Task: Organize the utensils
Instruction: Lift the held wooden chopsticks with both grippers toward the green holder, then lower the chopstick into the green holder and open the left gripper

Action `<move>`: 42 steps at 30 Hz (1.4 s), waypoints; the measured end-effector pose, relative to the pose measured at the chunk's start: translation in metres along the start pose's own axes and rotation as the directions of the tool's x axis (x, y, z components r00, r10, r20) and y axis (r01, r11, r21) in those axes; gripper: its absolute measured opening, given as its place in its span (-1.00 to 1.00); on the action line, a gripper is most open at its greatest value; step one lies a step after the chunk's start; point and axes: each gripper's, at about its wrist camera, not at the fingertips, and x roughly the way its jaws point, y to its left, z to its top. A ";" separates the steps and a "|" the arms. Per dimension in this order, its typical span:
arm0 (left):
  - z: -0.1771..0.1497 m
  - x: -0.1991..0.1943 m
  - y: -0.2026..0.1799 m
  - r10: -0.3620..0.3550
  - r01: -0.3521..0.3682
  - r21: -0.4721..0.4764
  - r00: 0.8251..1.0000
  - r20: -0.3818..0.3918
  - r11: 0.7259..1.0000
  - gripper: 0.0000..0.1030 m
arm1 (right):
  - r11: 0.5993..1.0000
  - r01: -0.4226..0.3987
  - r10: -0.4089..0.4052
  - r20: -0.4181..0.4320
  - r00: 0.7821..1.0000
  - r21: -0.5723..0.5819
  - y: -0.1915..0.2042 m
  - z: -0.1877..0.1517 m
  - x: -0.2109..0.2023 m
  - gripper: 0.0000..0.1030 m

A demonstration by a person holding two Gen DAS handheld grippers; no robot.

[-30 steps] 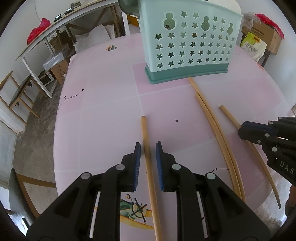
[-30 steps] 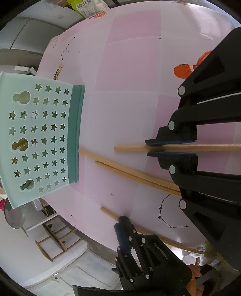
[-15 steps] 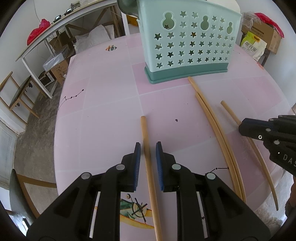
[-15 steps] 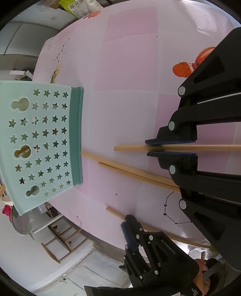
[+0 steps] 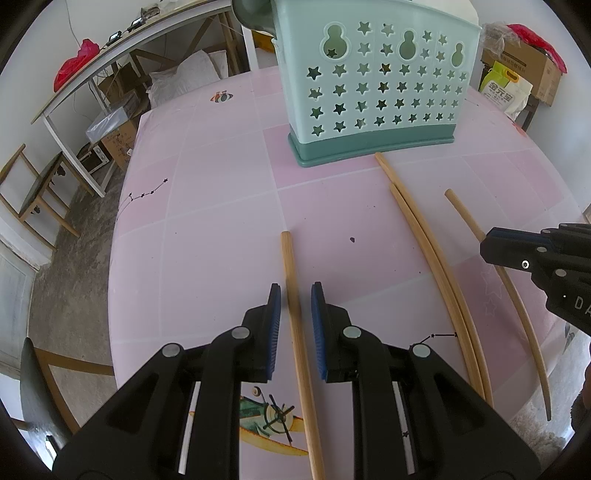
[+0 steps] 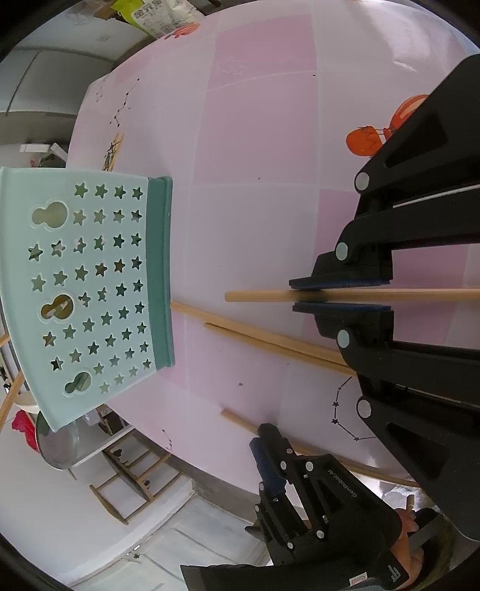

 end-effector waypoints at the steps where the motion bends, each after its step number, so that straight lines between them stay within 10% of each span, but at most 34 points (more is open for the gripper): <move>1: 0.000 0.000 0.000 0.000 0.000 0.001 1.000 0.000 1.000 -0.70 | 1.000 -0.001 0.001 0.000 1.000 0.001 0.000 0.000 0.000 -0.86; 9: -0.001 0.000 0.004 -0.022 0.022 -0.007 1.000 0.010 1.000 -0.85 | 1.000 -0.004 0.004 0.007 1.000 0.008 -0.002 0.000 -0.002 -0.86; 19: 0.007 -0.034 0.052 -0.214 0.233 -0.131 0.966 0.144 0.964 -0.90 | 0.999 0.002 -0.003 0.034 0.999 0.039 -0.011 0.003 -0.010 -0.86; 32: 0.032 -0.132 0.081 -0.410 0.494 -0.064 0.781 0.471 0.867 -0.90 | 0.998 -0.007 0.003 0.058 0.998 0.067 -0.020 0.006 -0.013 -0.86; 42: 0.110 -0.188 0.061 -0.485 0.536 0.115 0.624 0.613 0.836 -0.90 | 0.997 -0.008 0.002 0.074 0.997 0.083 -0.022 0.005 -0.016 -0.86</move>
